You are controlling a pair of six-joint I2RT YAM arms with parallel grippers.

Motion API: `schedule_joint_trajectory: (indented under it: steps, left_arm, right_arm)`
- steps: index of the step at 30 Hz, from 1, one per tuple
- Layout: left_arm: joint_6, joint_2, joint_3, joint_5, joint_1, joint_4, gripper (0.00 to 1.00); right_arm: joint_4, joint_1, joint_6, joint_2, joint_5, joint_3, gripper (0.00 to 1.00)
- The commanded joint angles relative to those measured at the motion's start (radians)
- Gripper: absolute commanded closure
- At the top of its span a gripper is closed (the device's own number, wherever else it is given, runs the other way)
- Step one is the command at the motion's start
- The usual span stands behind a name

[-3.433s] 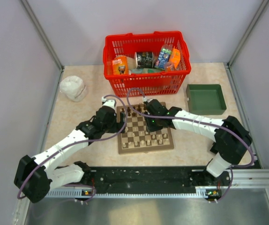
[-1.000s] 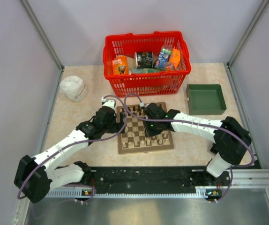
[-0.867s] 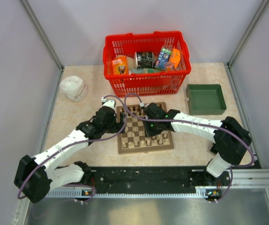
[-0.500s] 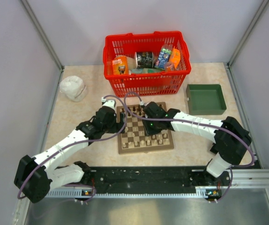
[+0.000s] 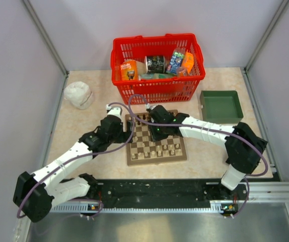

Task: Set up the chess pieces on the board

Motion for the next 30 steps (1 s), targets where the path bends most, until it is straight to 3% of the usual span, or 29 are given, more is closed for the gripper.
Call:
schedule_joint_trajectory:
  steps: [1, 30]
  left_arm:
    - [-0.006, -0.02, -0.007, -0.019, 0.008, 0.026, 0.01]
    - [0.0, -0.02, -0.021, -0.008, 0.018, 0.031, 0.01]
  right_arm:
    - [0.023, 0.012, -0.008, 0.03, 0.001, 0.043, 0.71]
    - [0.039, 0.018, -0.005, 0.077, -0.038, 0.044, 0.73]
